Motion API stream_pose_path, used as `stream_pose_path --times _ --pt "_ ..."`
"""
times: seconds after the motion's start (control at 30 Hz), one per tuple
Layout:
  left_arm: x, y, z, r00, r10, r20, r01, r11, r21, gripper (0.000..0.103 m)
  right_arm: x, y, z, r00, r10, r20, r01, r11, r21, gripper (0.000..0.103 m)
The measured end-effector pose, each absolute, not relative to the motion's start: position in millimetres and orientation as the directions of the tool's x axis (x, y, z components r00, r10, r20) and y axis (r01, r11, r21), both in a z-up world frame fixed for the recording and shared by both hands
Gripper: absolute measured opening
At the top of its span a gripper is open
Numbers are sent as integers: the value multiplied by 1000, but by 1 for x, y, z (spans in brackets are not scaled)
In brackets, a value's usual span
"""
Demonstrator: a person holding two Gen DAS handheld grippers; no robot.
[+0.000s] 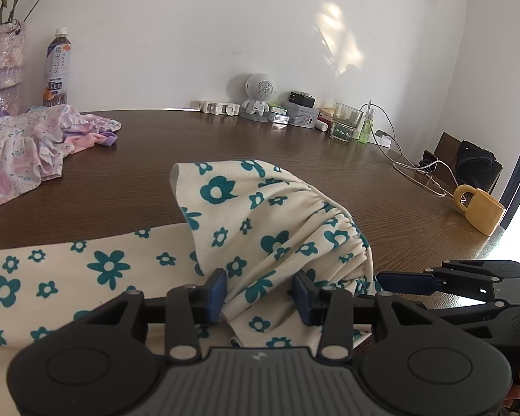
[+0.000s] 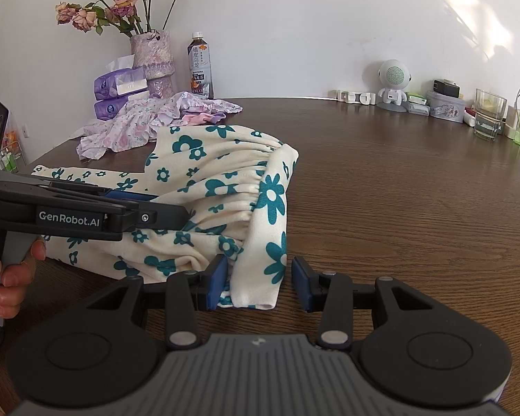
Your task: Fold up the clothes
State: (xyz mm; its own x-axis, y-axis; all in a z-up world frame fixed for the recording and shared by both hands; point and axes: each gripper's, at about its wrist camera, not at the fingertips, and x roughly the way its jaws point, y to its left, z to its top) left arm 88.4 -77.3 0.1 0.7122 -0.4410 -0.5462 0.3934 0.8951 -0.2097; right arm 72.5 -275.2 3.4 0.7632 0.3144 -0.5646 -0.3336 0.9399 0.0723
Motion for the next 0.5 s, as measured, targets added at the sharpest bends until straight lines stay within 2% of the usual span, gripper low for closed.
stream_pose_path --times 0.5 --pt "88 -77 0 712 -441 -546 393 895 -210 40 72 -276 3 767 318 -557 -330 940 82 42"
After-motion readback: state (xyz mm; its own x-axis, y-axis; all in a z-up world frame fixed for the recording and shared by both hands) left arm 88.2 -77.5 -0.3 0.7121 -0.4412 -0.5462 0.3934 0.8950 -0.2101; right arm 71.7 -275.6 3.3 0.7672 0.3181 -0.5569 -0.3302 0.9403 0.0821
